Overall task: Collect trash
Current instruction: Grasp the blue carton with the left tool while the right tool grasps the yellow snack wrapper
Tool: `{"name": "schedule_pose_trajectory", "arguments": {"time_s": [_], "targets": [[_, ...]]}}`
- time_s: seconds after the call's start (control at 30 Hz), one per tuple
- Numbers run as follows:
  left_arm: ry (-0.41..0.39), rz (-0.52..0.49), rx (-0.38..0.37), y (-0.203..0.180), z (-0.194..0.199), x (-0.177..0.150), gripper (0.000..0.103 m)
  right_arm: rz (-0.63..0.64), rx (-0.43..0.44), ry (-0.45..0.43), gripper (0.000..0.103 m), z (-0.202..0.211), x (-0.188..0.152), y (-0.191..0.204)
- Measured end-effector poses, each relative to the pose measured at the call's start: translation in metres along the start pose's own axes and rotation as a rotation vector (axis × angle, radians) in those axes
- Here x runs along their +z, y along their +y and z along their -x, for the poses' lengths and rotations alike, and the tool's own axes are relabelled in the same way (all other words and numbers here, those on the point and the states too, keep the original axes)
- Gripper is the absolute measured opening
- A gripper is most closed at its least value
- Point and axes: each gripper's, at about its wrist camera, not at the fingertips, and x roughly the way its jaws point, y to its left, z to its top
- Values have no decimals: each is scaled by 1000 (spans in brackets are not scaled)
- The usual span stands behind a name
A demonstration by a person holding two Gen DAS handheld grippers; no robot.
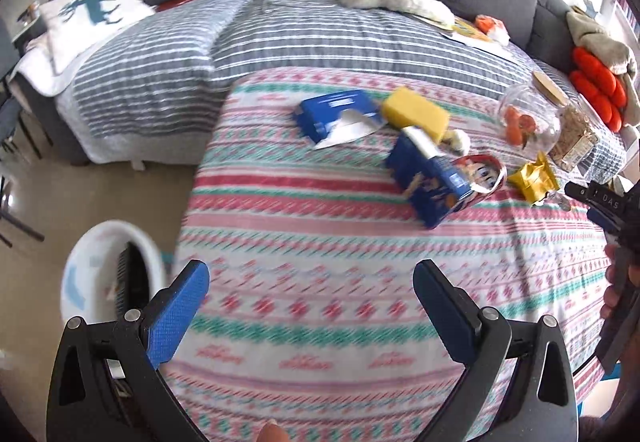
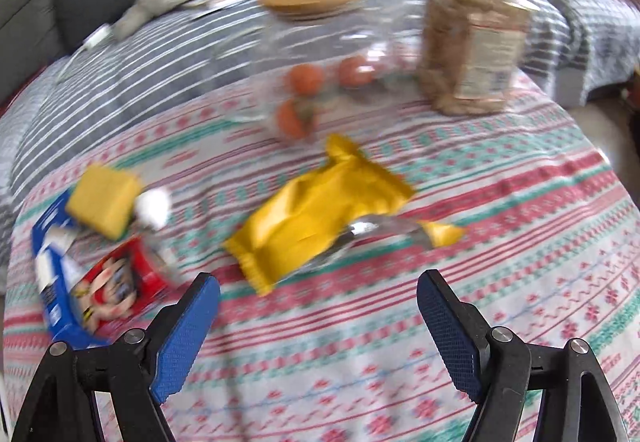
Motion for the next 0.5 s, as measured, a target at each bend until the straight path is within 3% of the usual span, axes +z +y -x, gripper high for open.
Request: {"name": "schedule_pose_trajectory", "arguments": {"time_s": [0.17, 0.27, 0.5], "targets": [[21, 31, -79, -45, -34, 30, 99, -92, -3, 26, 84, -20, 11, -32], [31, 34, -117, -71, -54, 43, 90, -135, 11, 16, 84, -28, 16, -46], [34, 46, -91, -85, -92, 61, 55, -210, 48, 0, 84, -50, 20, -65]]}}
